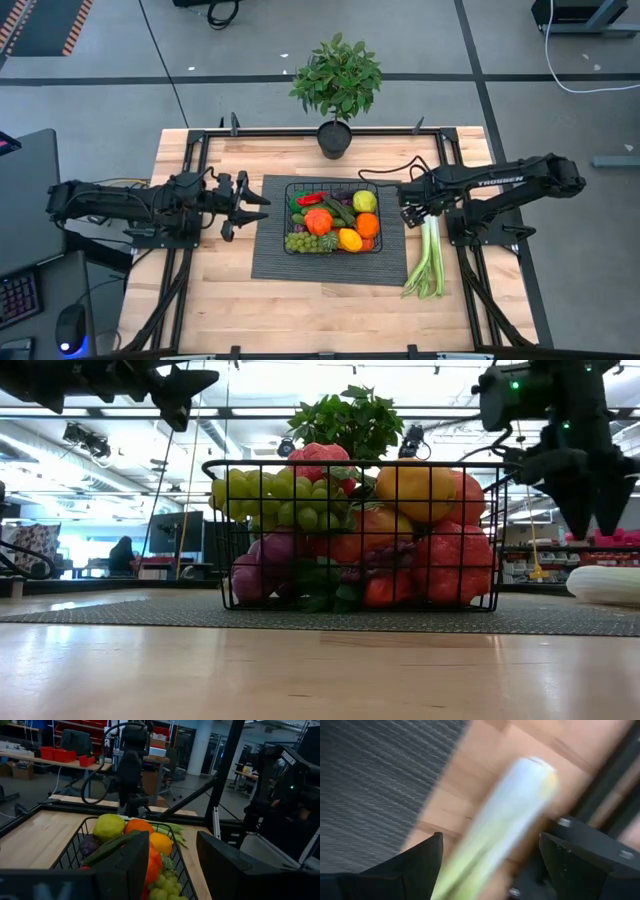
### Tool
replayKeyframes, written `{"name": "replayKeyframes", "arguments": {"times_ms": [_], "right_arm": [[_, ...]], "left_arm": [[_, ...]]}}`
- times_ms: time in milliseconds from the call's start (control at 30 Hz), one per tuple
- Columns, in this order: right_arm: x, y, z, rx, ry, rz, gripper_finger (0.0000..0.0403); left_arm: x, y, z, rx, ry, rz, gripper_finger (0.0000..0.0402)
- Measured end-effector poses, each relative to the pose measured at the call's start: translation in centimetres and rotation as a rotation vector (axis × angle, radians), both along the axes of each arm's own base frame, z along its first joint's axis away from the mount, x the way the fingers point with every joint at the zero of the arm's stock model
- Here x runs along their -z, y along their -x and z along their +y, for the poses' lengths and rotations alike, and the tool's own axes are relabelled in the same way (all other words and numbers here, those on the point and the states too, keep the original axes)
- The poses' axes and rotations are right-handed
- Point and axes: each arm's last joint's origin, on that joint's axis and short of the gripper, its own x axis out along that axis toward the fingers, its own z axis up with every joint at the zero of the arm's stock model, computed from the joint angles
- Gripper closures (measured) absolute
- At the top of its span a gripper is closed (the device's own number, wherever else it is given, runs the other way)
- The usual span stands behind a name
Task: Build produce basket
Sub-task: Put the celery into the wire basket
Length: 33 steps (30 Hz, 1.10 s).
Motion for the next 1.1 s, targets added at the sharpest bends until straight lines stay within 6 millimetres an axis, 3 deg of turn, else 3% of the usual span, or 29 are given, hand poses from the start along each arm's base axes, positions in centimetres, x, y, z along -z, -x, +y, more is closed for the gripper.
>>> {"name": "replayKeyframes", "arguments": {"times_ms": [300,833,1100], "right_arm": [[1.3,0.4,0.5,0.036,-0.026,0.016,0.0083],[1.5,-0.3,0.9,0.056,0.016,-0.036,0.0089],[2.9,-0.5,1.0,0.078,0.056,0.141,0.009]], "left_arm": [[0.0,0.0,0.0,0.0,0.0,0.001,0.023],[0.0,0.0,0.0,0.001,0.023,0.003,0.023],[0.0,0.0,0.0,0.001,0.027,0.004,0.023]]}}
